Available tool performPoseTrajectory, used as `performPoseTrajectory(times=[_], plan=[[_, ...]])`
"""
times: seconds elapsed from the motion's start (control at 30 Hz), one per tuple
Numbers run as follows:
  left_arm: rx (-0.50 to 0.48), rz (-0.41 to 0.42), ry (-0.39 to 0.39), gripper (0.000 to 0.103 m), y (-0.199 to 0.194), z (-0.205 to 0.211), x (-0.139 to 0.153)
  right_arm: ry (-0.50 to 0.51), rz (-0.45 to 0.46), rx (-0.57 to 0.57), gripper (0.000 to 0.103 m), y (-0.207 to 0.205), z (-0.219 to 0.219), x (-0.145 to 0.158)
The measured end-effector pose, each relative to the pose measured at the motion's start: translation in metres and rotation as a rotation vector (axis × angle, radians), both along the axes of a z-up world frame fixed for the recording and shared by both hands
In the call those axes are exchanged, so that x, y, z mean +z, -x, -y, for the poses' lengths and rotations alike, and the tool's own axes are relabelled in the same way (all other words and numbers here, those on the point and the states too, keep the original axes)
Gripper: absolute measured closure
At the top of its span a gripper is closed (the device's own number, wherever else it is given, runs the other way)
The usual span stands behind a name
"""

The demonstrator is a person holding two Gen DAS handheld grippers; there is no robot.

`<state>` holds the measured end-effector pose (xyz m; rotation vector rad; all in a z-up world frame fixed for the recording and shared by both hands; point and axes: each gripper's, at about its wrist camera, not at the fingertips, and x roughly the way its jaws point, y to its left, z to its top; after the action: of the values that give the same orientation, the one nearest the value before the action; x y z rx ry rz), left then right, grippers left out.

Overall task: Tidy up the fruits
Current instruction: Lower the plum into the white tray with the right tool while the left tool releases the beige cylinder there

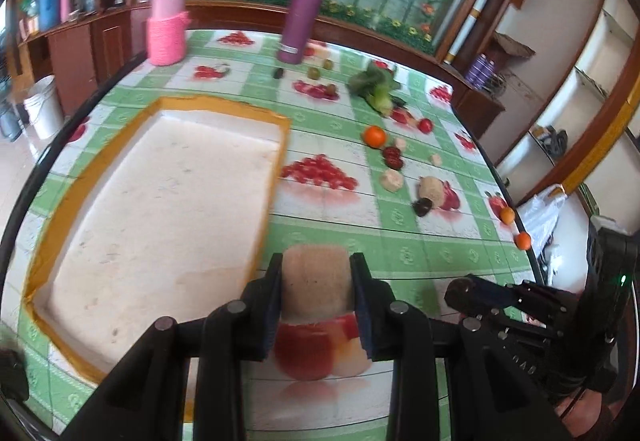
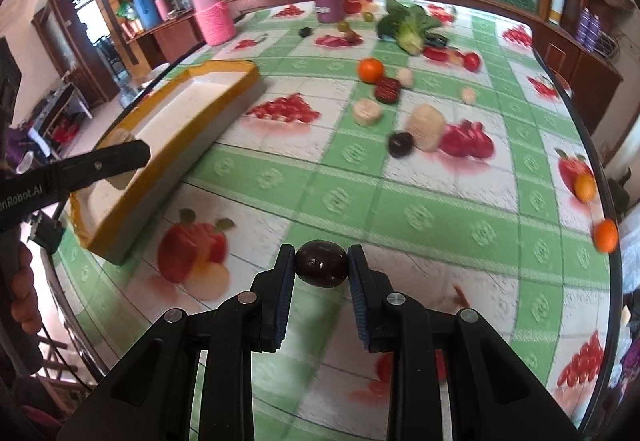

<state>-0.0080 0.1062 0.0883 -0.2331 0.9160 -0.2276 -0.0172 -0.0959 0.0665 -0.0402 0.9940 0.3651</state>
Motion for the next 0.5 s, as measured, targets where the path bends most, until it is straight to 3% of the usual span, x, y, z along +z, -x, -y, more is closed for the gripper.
performPoseTrajectory(times=[0.3,0.5], plan=[[0.194,-0.001,-0.081,0.068,0.005,-0.083,-0.013,-0.021,0.03,0.168,0.077,-0.056,-0.089,0.024],[0.276,-0.043,-0.113,0.068,-0.001,-0.121,-0.033,0.013,0.005,0.238,0.077,-0.116,-0.159,0.015]])
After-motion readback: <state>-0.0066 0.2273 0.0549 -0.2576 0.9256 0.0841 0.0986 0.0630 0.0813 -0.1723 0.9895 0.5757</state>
